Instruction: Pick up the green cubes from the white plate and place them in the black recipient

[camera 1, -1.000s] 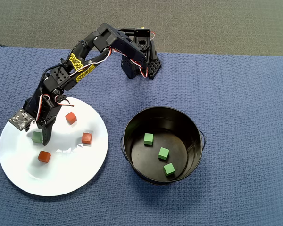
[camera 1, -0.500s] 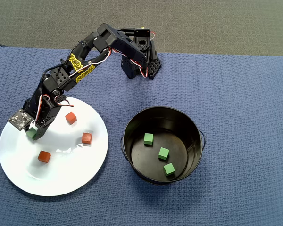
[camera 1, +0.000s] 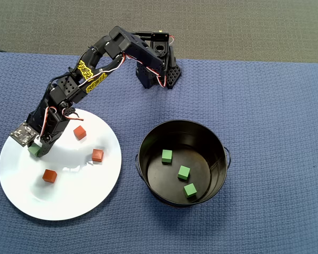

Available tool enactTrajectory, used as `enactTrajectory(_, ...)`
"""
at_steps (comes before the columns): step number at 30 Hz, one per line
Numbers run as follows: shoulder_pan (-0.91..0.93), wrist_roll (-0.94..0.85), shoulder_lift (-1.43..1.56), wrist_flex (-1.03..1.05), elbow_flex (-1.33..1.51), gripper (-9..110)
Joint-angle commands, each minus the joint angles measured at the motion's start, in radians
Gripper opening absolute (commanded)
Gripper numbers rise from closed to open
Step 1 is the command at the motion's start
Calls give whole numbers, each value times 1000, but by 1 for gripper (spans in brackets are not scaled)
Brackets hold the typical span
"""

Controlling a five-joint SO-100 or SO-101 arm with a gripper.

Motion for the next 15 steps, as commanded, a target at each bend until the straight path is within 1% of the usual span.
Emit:
enactTrajectory(1,-9,15,15,-31,2,6)
enactTrajectory(5,-12,23,17,-38,11,1)
enactTrajectory(11,-14,26,18,-80,54,0)
enactTrajectory(15,-35,91,77,-51,58,0)
